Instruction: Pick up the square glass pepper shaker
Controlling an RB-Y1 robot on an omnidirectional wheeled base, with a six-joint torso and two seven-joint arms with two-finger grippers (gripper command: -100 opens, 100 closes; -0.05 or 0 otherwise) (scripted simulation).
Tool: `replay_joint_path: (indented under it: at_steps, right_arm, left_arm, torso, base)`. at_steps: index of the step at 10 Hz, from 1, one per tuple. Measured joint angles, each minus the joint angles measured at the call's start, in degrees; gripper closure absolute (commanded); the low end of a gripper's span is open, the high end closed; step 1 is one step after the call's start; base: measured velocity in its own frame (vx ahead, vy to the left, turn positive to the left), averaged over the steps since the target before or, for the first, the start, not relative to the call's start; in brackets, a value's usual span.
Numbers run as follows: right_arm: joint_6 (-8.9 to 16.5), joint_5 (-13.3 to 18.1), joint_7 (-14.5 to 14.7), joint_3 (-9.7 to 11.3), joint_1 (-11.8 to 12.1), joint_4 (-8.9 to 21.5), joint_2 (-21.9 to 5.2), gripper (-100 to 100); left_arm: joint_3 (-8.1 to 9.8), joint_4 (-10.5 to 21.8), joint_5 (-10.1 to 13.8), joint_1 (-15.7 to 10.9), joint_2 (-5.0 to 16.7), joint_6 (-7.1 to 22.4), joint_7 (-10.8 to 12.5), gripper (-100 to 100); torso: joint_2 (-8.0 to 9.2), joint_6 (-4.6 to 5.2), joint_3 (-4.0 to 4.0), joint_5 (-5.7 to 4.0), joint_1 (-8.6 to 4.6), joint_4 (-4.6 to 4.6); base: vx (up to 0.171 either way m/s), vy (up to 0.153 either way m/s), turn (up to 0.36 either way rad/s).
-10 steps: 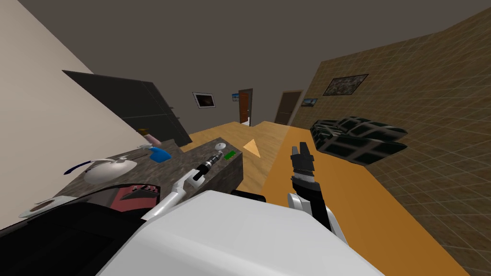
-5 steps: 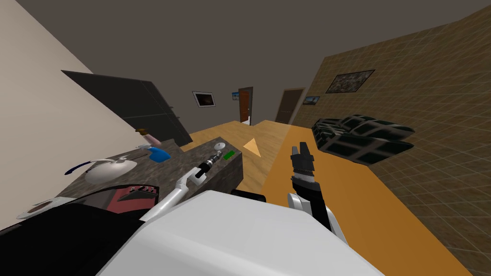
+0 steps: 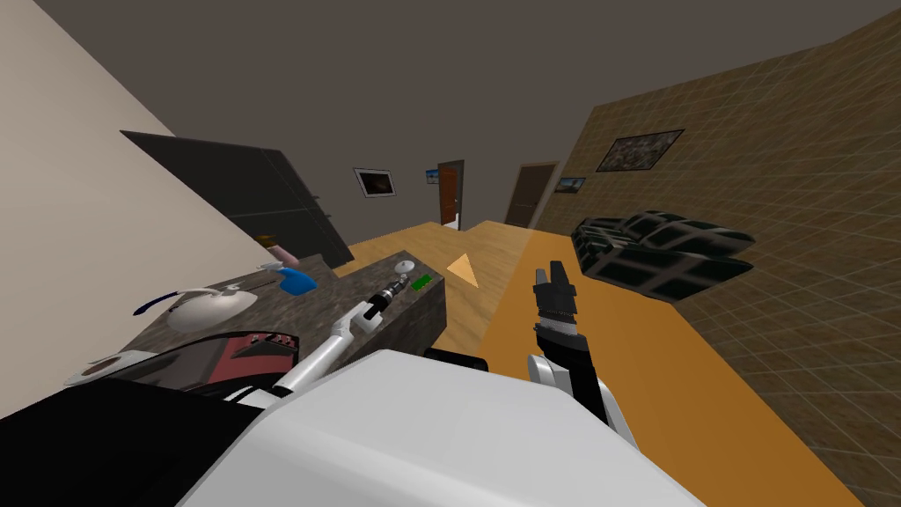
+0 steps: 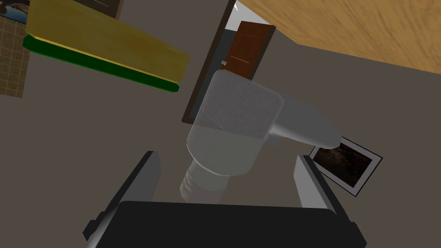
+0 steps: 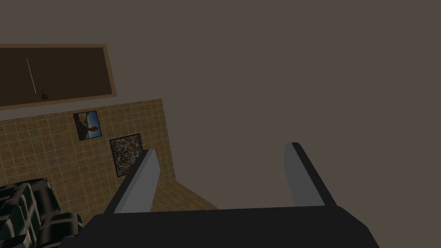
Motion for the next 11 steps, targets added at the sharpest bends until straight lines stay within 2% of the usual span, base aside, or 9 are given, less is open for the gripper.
replay_joint_path:
  at_steps: [1, 3, 5, 10, 11]
  right_arm:
    - [0.0, 0.0, 0.0, 0.0, 0.0, 0.0, 0.0, 0]
    - [0.0, 0.0, 0.0, 0.0, 0.0, 0.0, 0.0, 0]
    - [0.0, 0.0, 0.0, 0.0, 0.0, 0.0, 0.0, 0]
    - [0.0, 0.0, 0.0, 0.0, 0.0, 0.0, 0.0, 0]
    - [0.0, 0.0, 0.0, 0.0, 0.0, 0.0, 0.0, 0]
  left_arm:
    - [0.08, 1.0, 0.0, -0.2, -0.1, -0.2, -0.1, -100]
    - [-0.49, 4.2, 0.0, -3.7, -0.9, -1.2, -0.5, -100]
    - [-0.50, 7.0, 0.0, -5.1, -1.0, -1.5, -0.6, -100]
    - [-1.41, 16.4, 0.2, -13.5, -2.6, -4.2, -1.5, -100]
    - [-1.58, 17.5, 0.2, -14.2, -2.4, -4.0, -1.4, -100]
  torso:
    - [-0.08, -0.01, -0.05, 0.00, 0.00, -0.02]
    - [0.08, 0.01, 0.04, -0.01, -0.02, 0.02]
    - [-0.07, -0.01, -0.04, 0.00, -0.01, -0.02]
    - [0.08, 0.00, 0.05, 0.00, 0.00, 0.02]
    - [0.02, -0.01, 0.01, 0.00, -0.02, 0.00]
  base:
    - [-0.048, 0.004, 0.003]
    - [-0.057, 0.002, -0.005]
    - [-0.030, 0.000, 0.002]
    - [-0.054, 0.006, -0.003]
    - [-0.008, -0.003, 0.003]
